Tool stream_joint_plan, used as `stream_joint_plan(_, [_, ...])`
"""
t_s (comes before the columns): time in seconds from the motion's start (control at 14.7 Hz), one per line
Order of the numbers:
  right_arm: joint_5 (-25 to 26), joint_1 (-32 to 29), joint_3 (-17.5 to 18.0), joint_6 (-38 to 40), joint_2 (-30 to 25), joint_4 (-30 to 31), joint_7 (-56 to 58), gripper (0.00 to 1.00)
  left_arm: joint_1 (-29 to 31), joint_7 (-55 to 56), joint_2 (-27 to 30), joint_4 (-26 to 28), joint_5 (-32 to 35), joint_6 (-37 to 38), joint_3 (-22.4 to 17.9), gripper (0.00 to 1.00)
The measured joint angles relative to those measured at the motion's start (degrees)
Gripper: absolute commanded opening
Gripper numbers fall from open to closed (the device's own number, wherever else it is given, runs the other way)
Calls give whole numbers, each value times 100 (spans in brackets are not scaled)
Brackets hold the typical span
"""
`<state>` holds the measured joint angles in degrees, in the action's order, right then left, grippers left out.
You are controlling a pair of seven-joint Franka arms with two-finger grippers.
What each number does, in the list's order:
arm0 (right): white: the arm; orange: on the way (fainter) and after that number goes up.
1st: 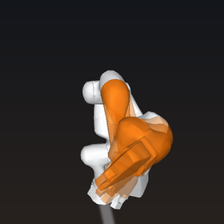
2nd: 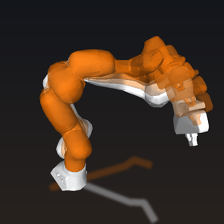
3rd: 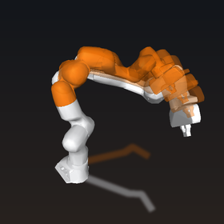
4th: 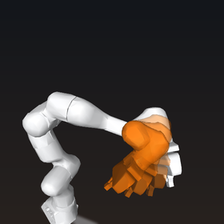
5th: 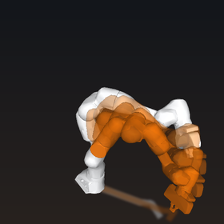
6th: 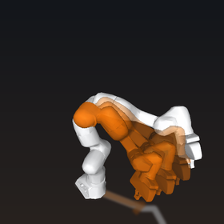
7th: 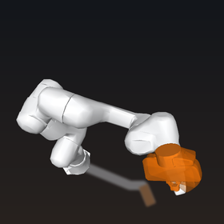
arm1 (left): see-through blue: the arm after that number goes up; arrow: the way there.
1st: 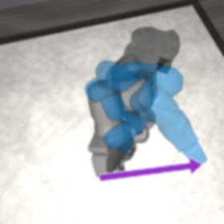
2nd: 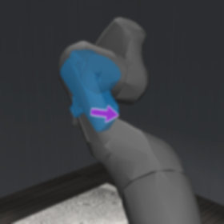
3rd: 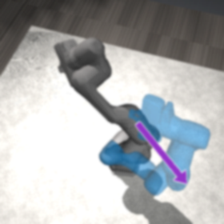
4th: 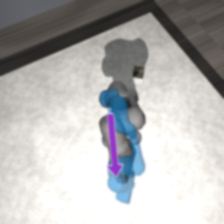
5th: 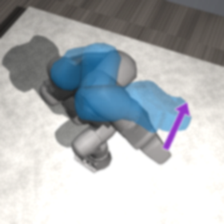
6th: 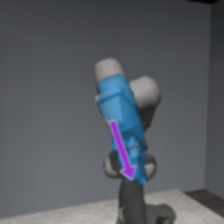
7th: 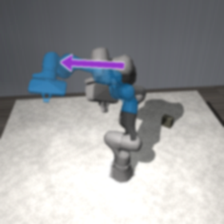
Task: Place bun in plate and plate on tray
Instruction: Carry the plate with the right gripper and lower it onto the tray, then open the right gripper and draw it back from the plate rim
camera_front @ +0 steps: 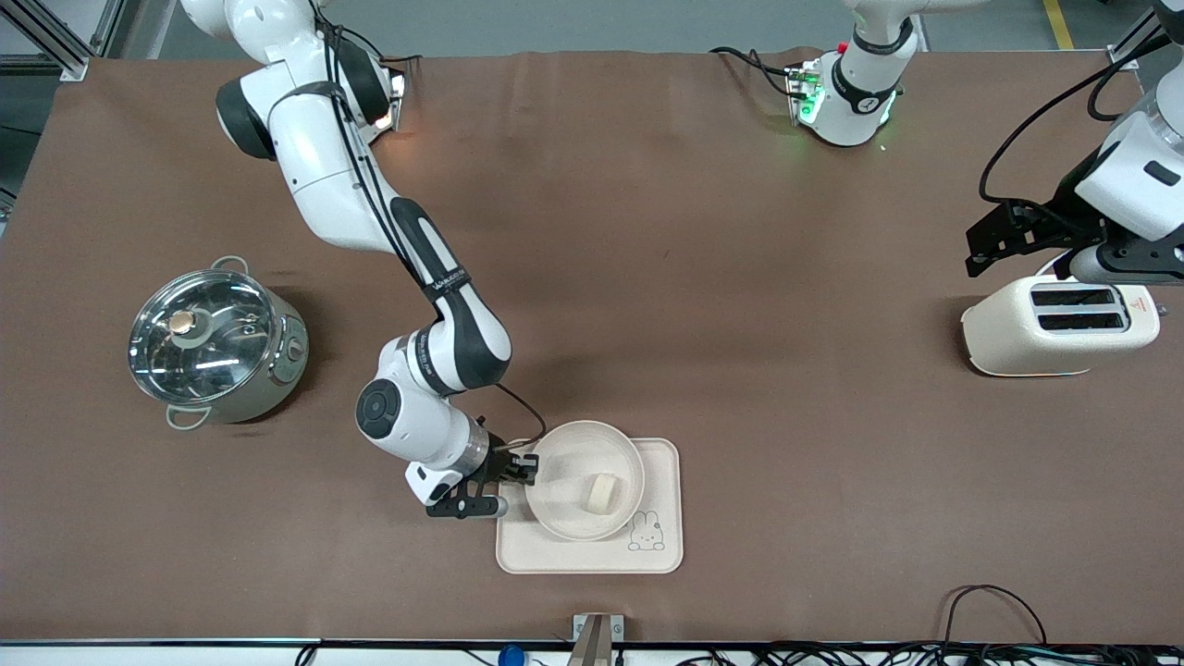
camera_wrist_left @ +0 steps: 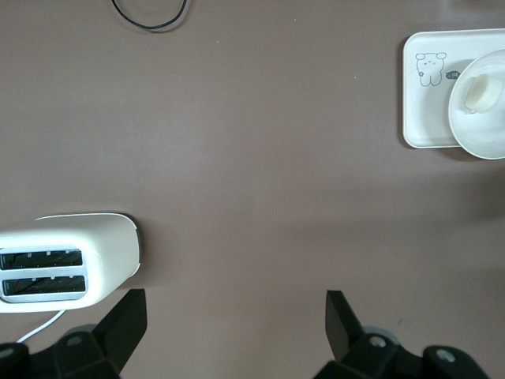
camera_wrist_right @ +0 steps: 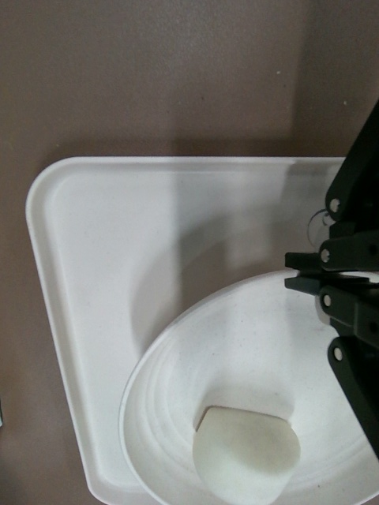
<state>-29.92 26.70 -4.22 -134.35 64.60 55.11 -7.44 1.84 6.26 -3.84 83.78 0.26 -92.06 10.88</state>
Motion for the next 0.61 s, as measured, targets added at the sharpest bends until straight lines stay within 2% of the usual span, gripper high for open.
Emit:
stream_joint_plan(0.2, [0,-114,-1,31,64,-86,76,0,12,-4,-1,3,0,-4,-1,100])
stream_joint_plan(0.61, [-4,-141,17,54,601,-826,-160,0,73,-4,-34,25,0,-33,-5,100])
